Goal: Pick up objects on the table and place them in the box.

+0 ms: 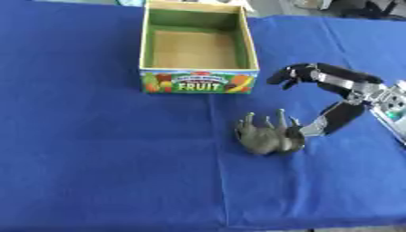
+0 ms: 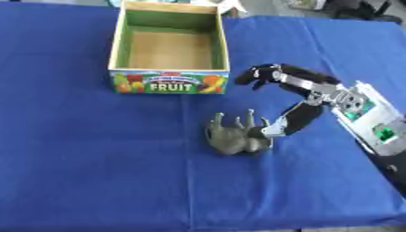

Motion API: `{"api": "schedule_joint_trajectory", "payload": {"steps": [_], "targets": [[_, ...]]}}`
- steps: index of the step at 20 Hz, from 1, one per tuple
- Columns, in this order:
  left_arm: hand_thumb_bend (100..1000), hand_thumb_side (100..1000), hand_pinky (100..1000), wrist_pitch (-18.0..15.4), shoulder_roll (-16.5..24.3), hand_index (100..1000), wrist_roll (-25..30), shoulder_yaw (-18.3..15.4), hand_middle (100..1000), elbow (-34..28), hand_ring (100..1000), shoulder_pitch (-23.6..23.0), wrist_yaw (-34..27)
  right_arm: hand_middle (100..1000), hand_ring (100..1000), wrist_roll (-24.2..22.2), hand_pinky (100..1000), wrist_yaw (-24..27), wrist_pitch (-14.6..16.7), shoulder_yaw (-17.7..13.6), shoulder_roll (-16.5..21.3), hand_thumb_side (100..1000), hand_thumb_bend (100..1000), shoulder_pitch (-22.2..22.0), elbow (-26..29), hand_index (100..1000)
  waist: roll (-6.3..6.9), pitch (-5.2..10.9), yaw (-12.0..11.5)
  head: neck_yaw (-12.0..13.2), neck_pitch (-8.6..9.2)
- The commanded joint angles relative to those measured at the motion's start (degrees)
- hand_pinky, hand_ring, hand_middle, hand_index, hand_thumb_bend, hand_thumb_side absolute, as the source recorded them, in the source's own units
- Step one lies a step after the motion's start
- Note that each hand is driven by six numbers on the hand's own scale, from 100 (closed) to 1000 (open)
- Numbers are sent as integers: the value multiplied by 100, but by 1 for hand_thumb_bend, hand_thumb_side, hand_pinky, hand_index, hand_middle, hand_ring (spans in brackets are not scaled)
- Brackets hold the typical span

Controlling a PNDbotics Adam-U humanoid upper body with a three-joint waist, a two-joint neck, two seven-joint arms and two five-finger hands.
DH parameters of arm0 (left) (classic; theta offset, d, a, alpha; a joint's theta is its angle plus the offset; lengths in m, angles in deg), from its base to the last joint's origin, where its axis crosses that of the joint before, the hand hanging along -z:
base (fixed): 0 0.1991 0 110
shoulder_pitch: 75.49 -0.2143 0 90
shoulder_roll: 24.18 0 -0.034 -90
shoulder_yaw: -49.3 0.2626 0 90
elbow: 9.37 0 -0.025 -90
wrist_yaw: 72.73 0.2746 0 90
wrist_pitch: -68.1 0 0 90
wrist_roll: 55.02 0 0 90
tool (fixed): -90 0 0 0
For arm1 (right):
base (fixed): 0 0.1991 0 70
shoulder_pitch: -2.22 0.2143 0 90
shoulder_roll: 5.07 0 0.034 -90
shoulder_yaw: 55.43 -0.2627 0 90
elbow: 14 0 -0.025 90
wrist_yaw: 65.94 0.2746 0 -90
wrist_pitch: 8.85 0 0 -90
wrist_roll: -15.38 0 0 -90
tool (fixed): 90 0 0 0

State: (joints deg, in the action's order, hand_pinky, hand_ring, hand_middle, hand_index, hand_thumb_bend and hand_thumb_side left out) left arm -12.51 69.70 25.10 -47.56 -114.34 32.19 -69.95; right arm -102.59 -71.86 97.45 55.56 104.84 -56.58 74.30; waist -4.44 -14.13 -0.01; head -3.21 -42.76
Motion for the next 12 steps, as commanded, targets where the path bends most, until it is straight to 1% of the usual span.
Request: {"api": "schedule_joint_trajectory", "payload": {"steps": [1, 12], "targets": [[495, 670, 477, -7, 105, 654, 18, -18, 573, -75, 601, 59, -19, 841, 884, -43, 807, -58, 22, -17, 66, 294, 516, 42, -26, 907, 32, 84, 3, -20, -30], [494, 670, 477, -7, 95, 654, 22, -17, 573, -77, 601, 62, -22, 827, 871, -123, 803, -294, 109, 65, -66, 289, 505, -14, -175, 905, 50, 70, 11, -27, -26]]}}
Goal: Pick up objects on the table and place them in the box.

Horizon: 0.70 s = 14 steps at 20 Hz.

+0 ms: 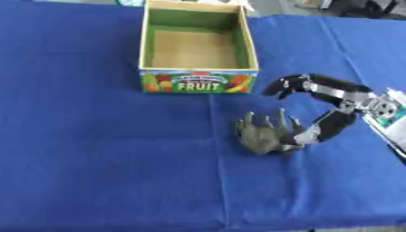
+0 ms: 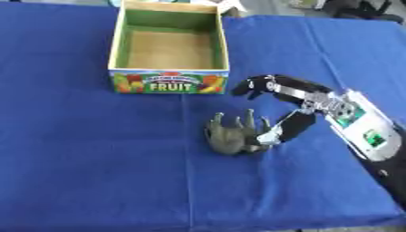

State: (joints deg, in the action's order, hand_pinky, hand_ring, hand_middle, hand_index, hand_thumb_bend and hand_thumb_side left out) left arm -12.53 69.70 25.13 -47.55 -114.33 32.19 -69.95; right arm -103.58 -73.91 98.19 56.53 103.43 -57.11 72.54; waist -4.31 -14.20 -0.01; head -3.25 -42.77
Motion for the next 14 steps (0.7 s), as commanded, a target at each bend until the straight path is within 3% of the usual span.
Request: {"api": "schedule_joint_trajectory", "payload": {"steps": [1, 14], "targets": [[494, 670, 477, -6, 94, 654, 19, -18, 573, -79, 601, 63, -22, 827, 871, -22, 803, -136, 49, -32, 60, 290, 505, 27, -17, 905, 40, 75, 12, -23, -27], [494, 671, 477, -4, 85, 653, 19, -19, 573, -84, 601, 58, -24, 828, 869, 111, 808, -610, 168, -25, -74, 292, 510, -84, -111, 905, 45, 68, 30, -18, -35]]}}
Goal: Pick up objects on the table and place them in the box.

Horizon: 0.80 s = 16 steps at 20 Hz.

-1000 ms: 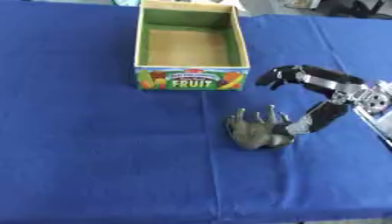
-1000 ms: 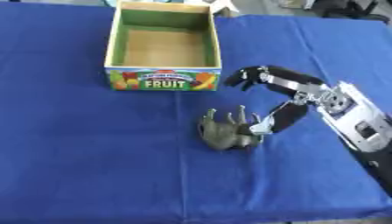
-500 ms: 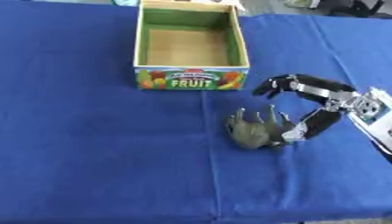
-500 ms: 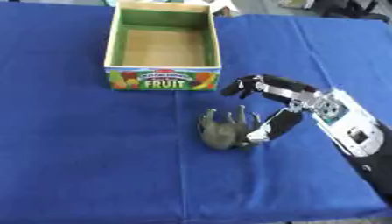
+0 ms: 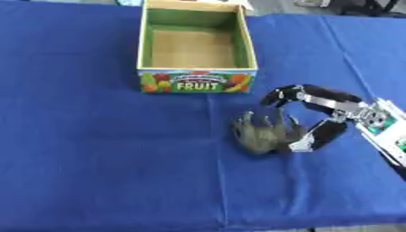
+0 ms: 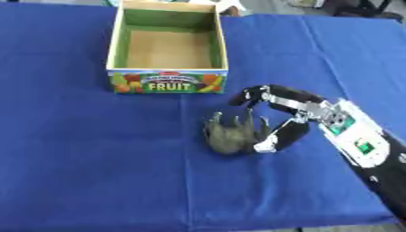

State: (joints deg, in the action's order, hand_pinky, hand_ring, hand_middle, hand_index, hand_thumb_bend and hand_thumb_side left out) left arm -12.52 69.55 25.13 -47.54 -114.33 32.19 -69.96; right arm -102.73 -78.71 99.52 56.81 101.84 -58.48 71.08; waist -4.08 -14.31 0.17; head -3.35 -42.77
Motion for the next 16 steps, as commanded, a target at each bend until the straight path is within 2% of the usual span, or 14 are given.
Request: {"api": "schedule_joint_trajectory", "payload": {"steps": [1, 16], "targets": [[494, 671, 477, -5, 99, 653, 18, -19, 573, -84, 601, 58, -24, 828, 869, 30, 810, -180, 46, -50, 81, 293, 509, 50, 41, 906, 22, 79, 14, -7, -34], [494, 672, 477, -3, 101, 653, 23, -16, 574, -89, 601, 50, -29, 801, 838, 172, 814, -1018, 233, -61, 107, 275, 471, 15, 236, 896, 22, 77, 35, 7, -47]]}}
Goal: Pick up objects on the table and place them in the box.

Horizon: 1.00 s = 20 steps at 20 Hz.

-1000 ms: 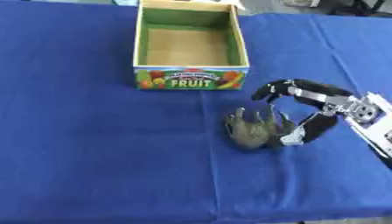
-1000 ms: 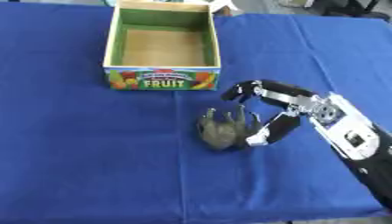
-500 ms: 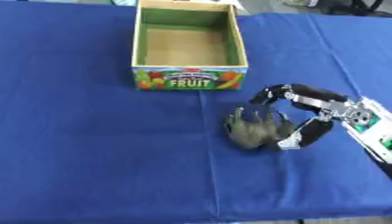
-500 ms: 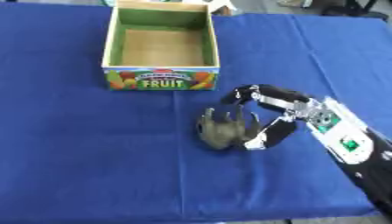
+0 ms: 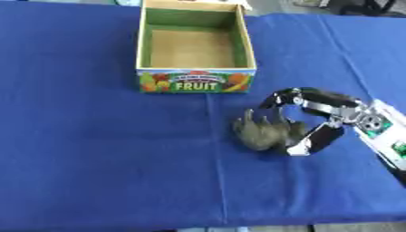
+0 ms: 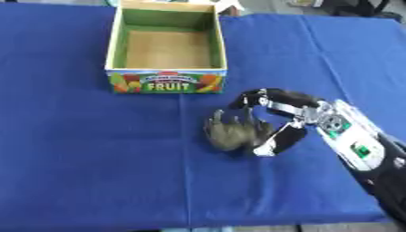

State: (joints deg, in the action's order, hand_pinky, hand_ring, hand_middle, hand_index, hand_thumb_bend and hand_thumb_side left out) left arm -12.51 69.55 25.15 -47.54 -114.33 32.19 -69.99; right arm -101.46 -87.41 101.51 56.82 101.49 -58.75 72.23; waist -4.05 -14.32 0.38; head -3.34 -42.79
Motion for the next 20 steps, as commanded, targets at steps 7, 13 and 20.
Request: {"api": "schedule_joint_trajectory", "payload": {"steps": [7, 13, 20], "targets": [[492, 672, 478, -3, 100, 653, 23, -16, 574, -91, 602, 49, -28, 723, 755, 305, 755, -371, 32, -70, 135, 252, 448, 38, 126, 840, 18, 77, 17, 10, -42], [491, 672, 478, -3, 97, 653, 25, -17, 574, -92, 602, 49, -29, 622, 682, 678, 683, -586, 31, -72, 126, 211, 412, 40, 146, 767, 22, 73, 7, 13, -43], [490, 673, 478, -3, 94, 653, 30, -15, 574, -91, 602, 49, -32, 524, 614, 1141, 627, -904, 34, -72, 103, 100, 245, 41, 115, 656, 23, 63, -9, 13, -52]]}}
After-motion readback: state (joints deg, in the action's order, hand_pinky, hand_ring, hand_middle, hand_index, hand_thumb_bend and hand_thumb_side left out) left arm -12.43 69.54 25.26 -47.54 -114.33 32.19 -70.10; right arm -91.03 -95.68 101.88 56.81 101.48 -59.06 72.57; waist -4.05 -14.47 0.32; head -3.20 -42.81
